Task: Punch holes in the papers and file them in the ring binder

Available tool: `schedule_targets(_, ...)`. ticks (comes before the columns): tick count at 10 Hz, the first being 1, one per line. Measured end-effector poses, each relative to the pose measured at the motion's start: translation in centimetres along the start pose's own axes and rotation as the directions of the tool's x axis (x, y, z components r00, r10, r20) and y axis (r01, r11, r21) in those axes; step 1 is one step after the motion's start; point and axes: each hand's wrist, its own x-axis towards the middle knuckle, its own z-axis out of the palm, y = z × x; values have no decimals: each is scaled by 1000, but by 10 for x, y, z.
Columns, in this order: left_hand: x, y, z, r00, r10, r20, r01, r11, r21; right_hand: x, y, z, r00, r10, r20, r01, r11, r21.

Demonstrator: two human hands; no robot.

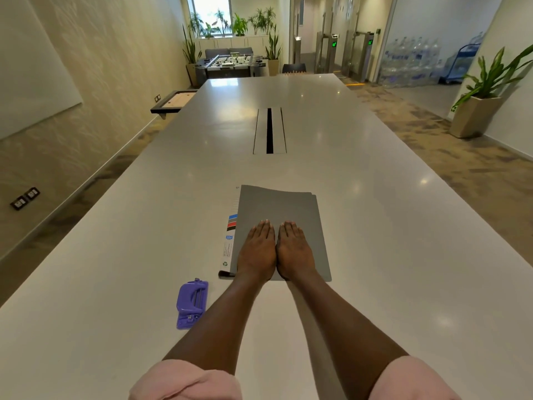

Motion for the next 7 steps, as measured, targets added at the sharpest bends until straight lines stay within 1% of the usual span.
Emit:
schedule_targets(2,2,4,-7,1000,-4,1,4,1000,12,-1,2,-6,1000,-12,11,12,1000,-5)
schedule_targets(3,3,7,-16,1000,-15,-14,15,1000,-14,-1,3,-16,1000,-8,-26,9,1000,25)
schedule_targets(4,5,7,-27,998,-33,-55,28,996,-85,-2,4,-24,997,-15,-81,16,1000,17)
schedule_targets(5,4,7,-40,995,-34,-98,22,993,-120,-4,0,-40,990,-35,-138,37,999,14)
schedule_targets(6,5,5,-48,979,-23,-203,-6,990,-141,-2,-5,-57,975,-65,-213,62,998,-24)
schedule_targets(7,-2,1,-54,938,5,-345,-60,987,-149,-3,-7,-69,940,-81,-332,79,997,-19)
